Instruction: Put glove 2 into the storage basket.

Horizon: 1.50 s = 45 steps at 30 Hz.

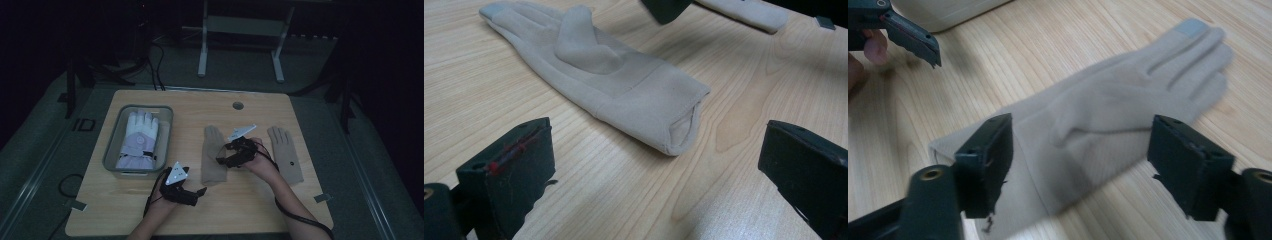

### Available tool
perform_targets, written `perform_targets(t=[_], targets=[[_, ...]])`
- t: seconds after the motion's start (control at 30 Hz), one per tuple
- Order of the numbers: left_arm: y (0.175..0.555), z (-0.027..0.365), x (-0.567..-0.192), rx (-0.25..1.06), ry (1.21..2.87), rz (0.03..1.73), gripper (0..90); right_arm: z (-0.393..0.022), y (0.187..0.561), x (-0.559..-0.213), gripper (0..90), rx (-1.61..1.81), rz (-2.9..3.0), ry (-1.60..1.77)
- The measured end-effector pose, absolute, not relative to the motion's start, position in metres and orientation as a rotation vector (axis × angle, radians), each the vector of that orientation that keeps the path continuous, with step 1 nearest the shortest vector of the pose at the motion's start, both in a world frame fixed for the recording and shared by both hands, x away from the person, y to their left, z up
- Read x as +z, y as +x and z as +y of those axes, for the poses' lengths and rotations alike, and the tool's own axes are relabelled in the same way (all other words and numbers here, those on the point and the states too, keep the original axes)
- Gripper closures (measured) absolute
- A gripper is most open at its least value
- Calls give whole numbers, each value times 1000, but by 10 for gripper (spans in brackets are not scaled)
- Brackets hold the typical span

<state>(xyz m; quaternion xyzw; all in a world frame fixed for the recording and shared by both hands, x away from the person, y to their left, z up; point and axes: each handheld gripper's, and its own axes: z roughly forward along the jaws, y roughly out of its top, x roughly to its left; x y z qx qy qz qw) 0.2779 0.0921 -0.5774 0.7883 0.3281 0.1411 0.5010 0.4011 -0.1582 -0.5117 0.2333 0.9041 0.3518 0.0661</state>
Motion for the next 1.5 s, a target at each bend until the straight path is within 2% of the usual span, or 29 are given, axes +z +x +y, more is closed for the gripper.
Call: perform_targets(t=[0.17, 0.27, 0.83, 1.2, 1.27, 1.37, 1.43, 1.5], targets=[[278, 93, -577, 336, 1904, 795, 18, -177, 401, -507, 151, 1084, 2721, 774], [278, 93, -577, 339, 1907, 795, 18, -188, 401, -503, 135, 1109, 2702, 815], [279, 93, -578, 328, 1906, 800, 18, -260, 401, -490, 154, 1086, 2522, 839], [280, 94, -578, 326, 1899, 814, 18, -318, 397, -487, 118, 1050, 2424, 983], [280, 95, -578, 320, 1893, 821, 18, -328, 397, -488, 148, 1026, 2411, 1001], [280, 95, -578, 318, 1893, 822, 18, -344, 400, -491, 242, 1008, 2408, 1032], [280, 95, -578, 318, 1891, 823, 18, -354, 401, -495, 350, 976, 2415, 1027], [281, 96, -578, 316, 1889, 827, 18, -361, 403, -502, 374, 952, 2418, 1035]])
